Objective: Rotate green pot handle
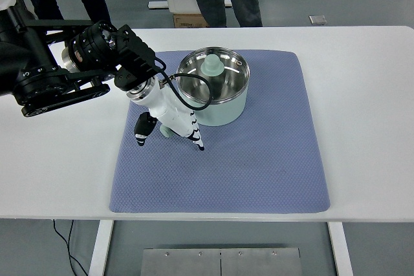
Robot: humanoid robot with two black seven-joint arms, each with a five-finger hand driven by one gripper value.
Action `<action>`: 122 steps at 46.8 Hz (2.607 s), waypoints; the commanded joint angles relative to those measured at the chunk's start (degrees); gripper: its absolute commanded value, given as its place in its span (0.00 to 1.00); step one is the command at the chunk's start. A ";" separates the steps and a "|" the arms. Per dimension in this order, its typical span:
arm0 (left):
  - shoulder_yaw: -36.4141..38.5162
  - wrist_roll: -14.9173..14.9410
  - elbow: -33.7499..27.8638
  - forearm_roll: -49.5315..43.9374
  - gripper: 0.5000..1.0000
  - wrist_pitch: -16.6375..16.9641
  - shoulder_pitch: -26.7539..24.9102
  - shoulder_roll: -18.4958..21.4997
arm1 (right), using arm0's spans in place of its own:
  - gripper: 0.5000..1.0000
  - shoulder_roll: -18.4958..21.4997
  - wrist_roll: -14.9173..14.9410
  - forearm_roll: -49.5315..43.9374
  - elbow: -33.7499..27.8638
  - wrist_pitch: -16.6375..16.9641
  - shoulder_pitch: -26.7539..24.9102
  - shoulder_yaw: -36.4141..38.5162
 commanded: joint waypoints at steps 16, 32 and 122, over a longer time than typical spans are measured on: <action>2.45 0.00 0.17 0.80 1.00 0.10 0.09 1.65 | 1.00 0.00 -0.02 0.00 0.16 0.00 -0.01 0.00; 2.45 0.00 0.53 1.85 1.00 0.45 0.01 4.55 | 1.00 0.00 -0.02 0.00 0.16 0.00 -0.01 0.00; 2.81 0.00 7.21 -29.94 1.00 6.08 -11.07 13.95 | 1.00 0.00 -0.02 0.00 -0.02 0.00 -0.01 0.00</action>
